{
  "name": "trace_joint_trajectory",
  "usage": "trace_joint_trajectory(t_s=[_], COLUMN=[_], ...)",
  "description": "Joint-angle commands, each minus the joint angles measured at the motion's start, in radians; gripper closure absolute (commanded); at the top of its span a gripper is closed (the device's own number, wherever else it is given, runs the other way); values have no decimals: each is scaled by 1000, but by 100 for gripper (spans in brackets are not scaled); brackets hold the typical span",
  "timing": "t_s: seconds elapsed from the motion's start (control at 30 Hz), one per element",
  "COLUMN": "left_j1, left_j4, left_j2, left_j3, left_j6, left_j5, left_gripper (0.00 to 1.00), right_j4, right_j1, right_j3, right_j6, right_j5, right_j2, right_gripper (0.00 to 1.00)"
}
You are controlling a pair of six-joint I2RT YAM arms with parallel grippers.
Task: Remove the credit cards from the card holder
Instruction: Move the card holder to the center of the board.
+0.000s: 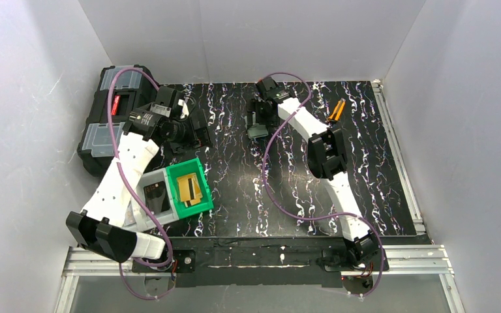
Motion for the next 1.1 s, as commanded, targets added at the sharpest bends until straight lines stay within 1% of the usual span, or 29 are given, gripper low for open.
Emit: trace_joint_trajectory(t_s=[0.0,0.13,0.2,0.27,0.33,0.37,0.43,0.47,0.6,0.73,0.77,0.83,0.9,1.0,1.07], left_j1=[6,5,5,5,5,5,5,6,-21,-112,-141,-201,-250,-315,-357], left_j4=[8,10,11,14,22,27,46,60,104,152,171,205,235,267,281], left_j2=[-25,-28,-29,-29,-23,-20,-18,-18,-4,35,54,90,132,197,245], left_j3=[-25,-42,-50,-60,-76,-87,-116,-134,-199,-254,-266,-285,-292,-280,-261], left_j6=[-14,-22,-24,-26,-28,-29,-31,-29,-33,-61,-70,-92,-112,-135,-148], left_j5=[16,14,11,7,6,7,14,20,27,1,-6,-18,-19,-32,-34], left_gripper=[0,1,1,0,0,0,1,0,0,0,0,0,5,8,12], right_j4=[-116,-150,-140,-117,-84,-65,-18,3,109,234,259,301,327,339,349], right_j1=[29,37,37,37,37,37,37,37,38,39,40,48,63,88,95], right_j3=[-11,-11,-44,-93,-160,-201,-289,-360,-632,-935,-1001,-1113,-1201,-1299,-1354], right_j6=[13,39,54,69,81,85,92,95,114,142,148,157,162,181,199], right_j5=[73,82,68,36,27,-7,-47,-72,-168,-241,-257,-286,-309,-318,-314], right_j2=[-9,10,-1,-27,-65,-88,-144,-176,-353,-547,-588,-664,-723,-796,-858], right_gripper=[14,25,33,47,66,75,88,89,90,90,88,79,67,45,32])
